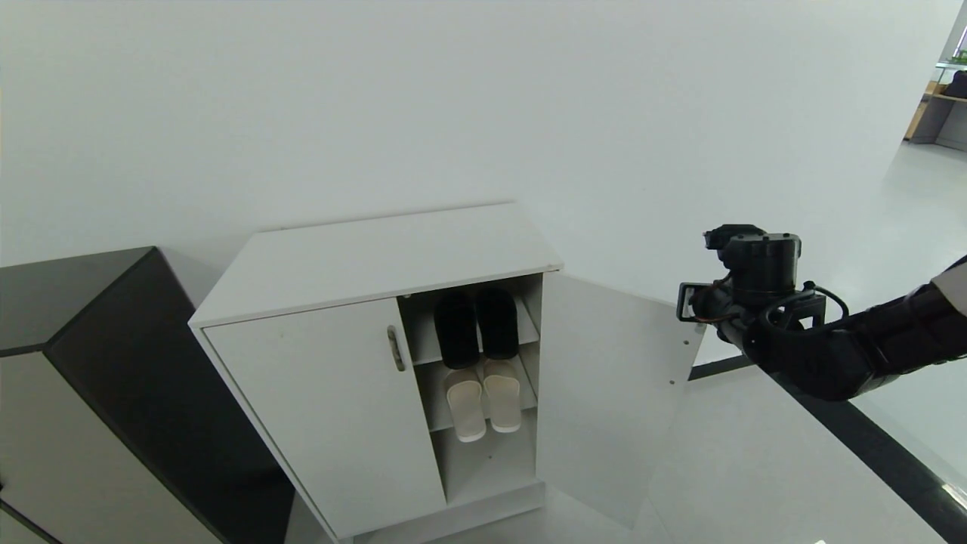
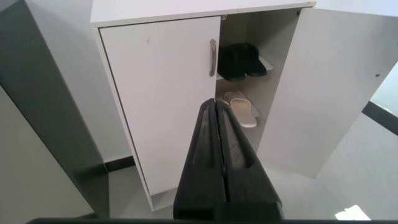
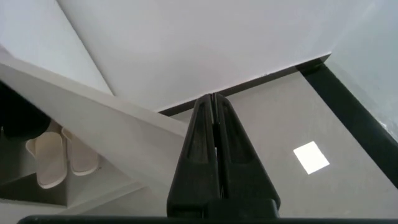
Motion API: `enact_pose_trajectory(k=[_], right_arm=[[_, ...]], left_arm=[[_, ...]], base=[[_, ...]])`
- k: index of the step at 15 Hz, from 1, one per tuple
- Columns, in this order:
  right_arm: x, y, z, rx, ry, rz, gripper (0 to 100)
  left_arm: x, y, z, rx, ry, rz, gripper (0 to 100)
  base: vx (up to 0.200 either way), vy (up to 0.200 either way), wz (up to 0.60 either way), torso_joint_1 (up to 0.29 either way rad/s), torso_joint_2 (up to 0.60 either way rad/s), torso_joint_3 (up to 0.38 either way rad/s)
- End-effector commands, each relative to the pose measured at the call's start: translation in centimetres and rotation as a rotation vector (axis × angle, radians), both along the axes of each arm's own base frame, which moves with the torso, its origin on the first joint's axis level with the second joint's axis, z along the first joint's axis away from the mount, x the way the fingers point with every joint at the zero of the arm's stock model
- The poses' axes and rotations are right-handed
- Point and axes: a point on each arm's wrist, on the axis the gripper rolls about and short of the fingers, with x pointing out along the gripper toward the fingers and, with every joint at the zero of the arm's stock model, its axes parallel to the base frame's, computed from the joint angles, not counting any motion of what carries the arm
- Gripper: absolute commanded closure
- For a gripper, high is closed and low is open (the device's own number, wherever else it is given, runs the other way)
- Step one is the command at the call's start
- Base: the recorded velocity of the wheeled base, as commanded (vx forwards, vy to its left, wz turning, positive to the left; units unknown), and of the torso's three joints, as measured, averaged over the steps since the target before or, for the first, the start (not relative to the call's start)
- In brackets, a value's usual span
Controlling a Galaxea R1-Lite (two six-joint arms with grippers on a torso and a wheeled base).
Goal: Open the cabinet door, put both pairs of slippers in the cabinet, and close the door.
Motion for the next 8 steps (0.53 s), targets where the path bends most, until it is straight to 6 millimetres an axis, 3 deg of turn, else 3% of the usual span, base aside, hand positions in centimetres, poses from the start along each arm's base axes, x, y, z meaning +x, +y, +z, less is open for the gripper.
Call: enact_pose_trajectory(k=[1, 8], right_arm=[[0.93, 0.23, -1.91, -0.015, 0.038, -0.001, 100], [0.43, 0.62, -2.36, -0.020, 0.058, 0.011, 100]], left_arm=[[0.01, 0.00, 0.01, -0.001, 0.001, 0.000, 100], [0.01, 0.00, 0.01, -0.002, 0.001, 0.000, 100]], base=[[0.000, 0.000, 0.00, 0.000, 0.00, 0.000], [0.000, 0.000, 0.00, 0.000, 0.00, 0.000]])
